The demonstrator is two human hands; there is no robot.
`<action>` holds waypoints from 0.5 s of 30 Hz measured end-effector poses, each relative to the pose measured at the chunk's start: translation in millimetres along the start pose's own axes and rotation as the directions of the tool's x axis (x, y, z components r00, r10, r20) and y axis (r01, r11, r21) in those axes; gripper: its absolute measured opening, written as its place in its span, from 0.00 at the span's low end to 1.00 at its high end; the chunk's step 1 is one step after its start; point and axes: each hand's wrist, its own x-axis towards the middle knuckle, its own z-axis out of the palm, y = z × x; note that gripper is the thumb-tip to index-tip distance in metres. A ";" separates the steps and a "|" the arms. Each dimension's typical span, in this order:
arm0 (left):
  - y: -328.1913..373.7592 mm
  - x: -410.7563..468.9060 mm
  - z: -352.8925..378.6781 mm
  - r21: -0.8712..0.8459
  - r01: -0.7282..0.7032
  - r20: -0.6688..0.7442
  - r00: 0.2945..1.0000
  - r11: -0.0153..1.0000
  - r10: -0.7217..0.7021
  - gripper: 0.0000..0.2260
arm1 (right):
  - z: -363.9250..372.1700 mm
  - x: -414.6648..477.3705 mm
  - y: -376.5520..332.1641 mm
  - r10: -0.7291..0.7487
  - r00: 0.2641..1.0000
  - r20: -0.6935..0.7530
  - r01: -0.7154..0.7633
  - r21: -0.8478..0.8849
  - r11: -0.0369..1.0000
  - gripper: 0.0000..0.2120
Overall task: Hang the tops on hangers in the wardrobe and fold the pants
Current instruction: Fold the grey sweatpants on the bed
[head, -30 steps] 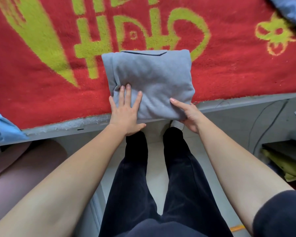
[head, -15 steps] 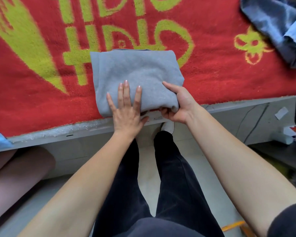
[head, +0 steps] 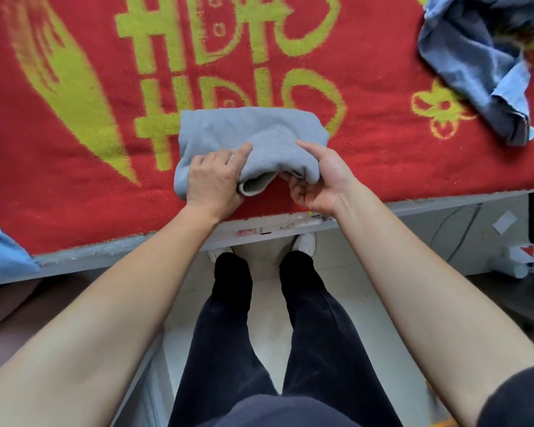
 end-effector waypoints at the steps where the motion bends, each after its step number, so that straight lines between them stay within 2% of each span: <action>1: 0.2 -0.7 -3.9 -0.018 0.003 -0.012 1.000 1.000 -0.004 0.30 | 1.2 -4.0 -1.9 -0.025 0.999 -0.020 0.023 -0.062 0.998 0.12; 3: 2.0 -2.6 -13.0 -0.050 0.005 -0.011 1.000 0.999 -0.005 0.29 | 2.2 -13.5 -4.0 -0.068 0.995 -0.069 0.055 -0.179 0.982 0.15; 7: 10.0 -6.4 -42.0 -0.030 0.072 0.104 0.992 0.997 -0.069 0.25 | 1.9 -41.1 -1.9 -0.150 0.982 -0.111 0.122 -0.226 0.966 0.27; 10: 14.7 -7.5 -76.8 0.022 0.141 0.148 0.979 0.990 -0.143 0.19 | 10.5 -70.0 -3.2 -0.330 0.933 -0.142 0.247 -0.412 0.877 0.32; 11: 15.4 -8.8 -90.0 0.041 0.163 0.153 0.974 0.986 -0.168 0.18 | 12.9 -79.5 -2.3 -0.456 0.877 -0.152 0.317 -0.531 0.786 0.35; 12: 15.7 -11.6 -103.6 0.067 0.181 0.156 0.970 0.981 -0.189 0.17 | 14.7 -90.4 -0.4 -0.608 0.784 -0.124 0.387 -0.669 0.634 0.39; 13: 16.2 -14.8 -117.5 0.093 0.192 0.151 0.967 0.977 -0.205 0.16 | 16.6 -103.7 1.4 -0.741 0.671 -0.027 0.439 -0.791 0.426 0.43; 14: 17.0 -18.2 -131.8 0.109 0.202 0.135 0.967 0.973 -0.215 0.15 | 19.3 -117.4 2.2 -0.820 0.557 0.132 0.461 -0.870 0.173 0.46; 15: 18.6 -20.7 -146.8 0.115 0.212 0.114 0.968 0.971 -0.224 0.14 | 22.4 -129.5 0.6 -0.832 0.457 0.314 0.445 -0.891 -0.092 0.49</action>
